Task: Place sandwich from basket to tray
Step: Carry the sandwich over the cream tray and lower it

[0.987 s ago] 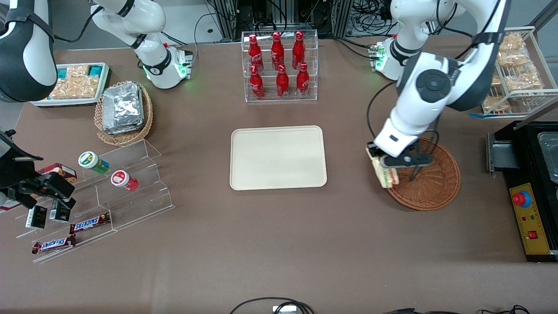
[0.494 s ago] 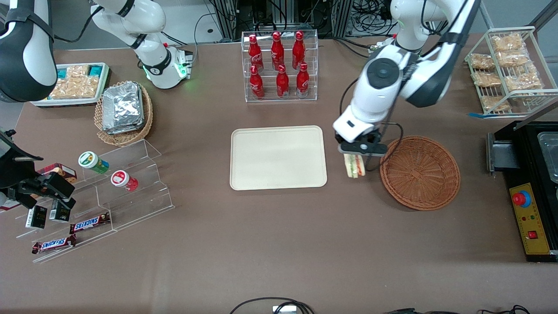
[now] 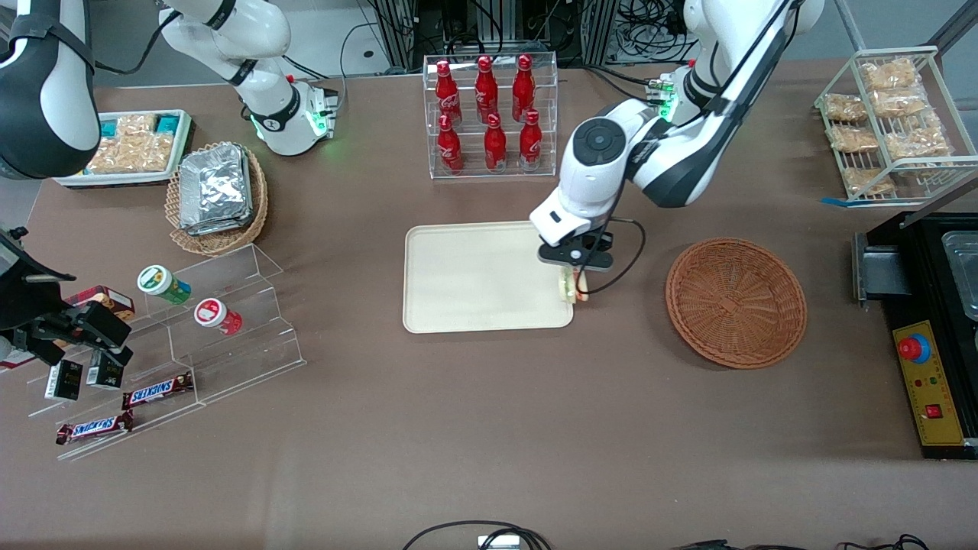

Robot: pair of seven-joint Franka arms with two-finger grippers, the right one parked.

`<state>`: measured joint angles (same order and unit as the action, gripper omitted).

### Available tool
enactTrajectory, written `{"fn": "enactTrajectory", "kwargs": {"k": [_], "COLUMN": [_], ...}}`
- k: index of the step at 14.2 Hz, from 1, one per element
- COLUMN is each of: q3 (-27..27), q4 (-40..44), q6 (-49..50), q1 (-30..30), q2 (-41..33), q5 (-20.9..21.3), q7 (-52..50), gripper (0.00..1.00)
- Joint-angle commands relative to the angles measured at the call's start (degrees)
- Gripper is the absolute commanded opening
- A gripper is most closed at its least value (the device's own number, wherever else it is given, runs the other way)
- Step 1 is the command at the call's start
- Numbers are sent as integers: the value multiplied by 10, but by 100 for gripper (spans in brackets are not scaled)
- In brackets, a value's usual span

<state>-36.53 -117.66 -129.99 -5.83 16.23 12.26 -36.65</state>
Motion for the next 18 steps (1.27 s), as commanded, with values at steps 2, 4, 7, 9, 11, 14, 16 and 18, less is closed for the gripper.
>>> {"fn": "enactTrajectory", "kwargs": {"k": [2, 4, 7, 9, 11, 14, 16, 18], "q3": [1, 1, 1, 1, 2, 2, 2, 3], "q4": [27, 44, 61, 67, 68, 67, 67, 67], "q6": [-2, -2, -3, -14, -32, -32, -32, -32], "q1": [-25, -45, -46, -58, -60, -61, -68, -68], "q2": [62, 94, 122, 137, 147, 154, 159, 167], "q5": [52, 65, 67, 68, 68, 69, 80, 84], "q7": [-31, -47, -54, -61, -73, -74, -76, -85], "gripper": [0, 0, 0, 0, 0, 0, 0, 0]}}
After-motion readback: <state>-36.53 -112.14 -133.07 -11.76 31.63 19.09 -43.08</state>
